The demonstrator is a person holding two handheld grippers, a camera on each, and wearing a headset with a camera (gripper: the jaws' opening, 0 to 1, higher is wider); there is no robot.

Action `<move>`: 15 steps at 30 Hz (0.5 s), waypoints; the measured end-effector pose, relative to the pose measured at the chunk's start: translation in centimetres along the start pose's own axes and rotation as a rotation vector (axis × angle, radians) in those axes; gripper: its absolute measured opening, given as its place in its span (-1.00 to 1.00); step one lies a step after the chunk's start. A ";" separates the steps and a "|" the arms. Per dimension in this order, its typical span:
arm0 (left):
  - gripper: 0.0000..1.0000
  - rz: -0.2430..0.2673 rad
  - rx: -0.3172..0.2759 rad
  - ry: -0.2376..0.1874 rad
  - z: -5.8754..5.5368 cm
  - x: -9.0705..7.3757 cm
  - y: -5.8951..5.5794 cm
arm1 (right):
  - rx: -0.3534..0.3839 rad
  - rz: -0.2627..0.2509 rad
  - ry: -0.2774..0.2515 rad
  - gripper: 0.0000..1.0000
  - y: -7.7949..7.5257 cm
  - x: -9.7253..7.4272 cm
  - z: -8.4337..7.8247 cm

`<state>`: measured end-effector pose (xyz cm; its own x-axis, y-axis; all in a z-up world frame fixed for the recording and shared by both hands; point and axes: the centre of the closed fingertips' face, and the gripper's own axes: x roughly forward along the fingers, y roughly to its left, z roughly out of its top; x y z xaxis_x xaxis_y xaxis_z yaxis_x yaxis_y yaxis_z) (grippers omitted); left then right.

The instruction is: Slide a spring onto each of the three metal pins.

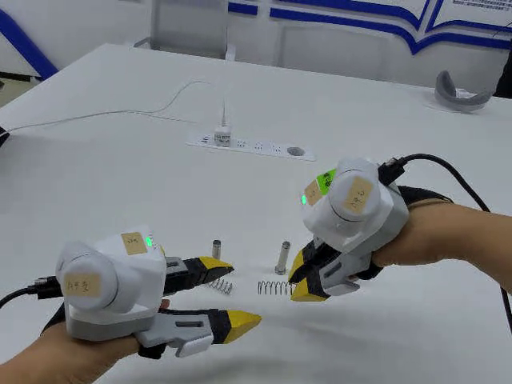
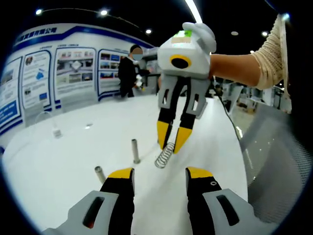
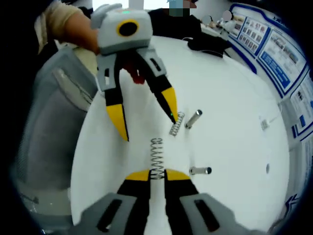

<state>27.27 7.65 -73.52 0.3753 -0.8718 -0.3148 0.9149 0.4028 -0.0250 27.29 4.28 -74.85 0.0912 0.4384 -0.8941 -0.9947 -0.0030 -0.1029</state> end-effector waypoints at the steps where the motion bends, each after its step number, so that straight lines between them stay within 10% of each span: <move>1: -0.18 -0.004 0.006 -0.001 0.1 0.1 -0.1 | -0.011 0.001 -0.003 -0.77 0.1 -0.1 0.3; 15: -0.69 -0.040 0.086 -0.012 1.0 0.2 -1.1 | -0.079 0.011 0.000 -0.77 1.0 -0.6 1.6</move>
<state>26.53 6.73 -72.60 0.3396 -0.8903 -0.3035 0.9384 0.3427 0.0449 26.14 5.45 -73.73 0.0801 0.4382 -0.8953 -0.9888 -0.0786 -0.1269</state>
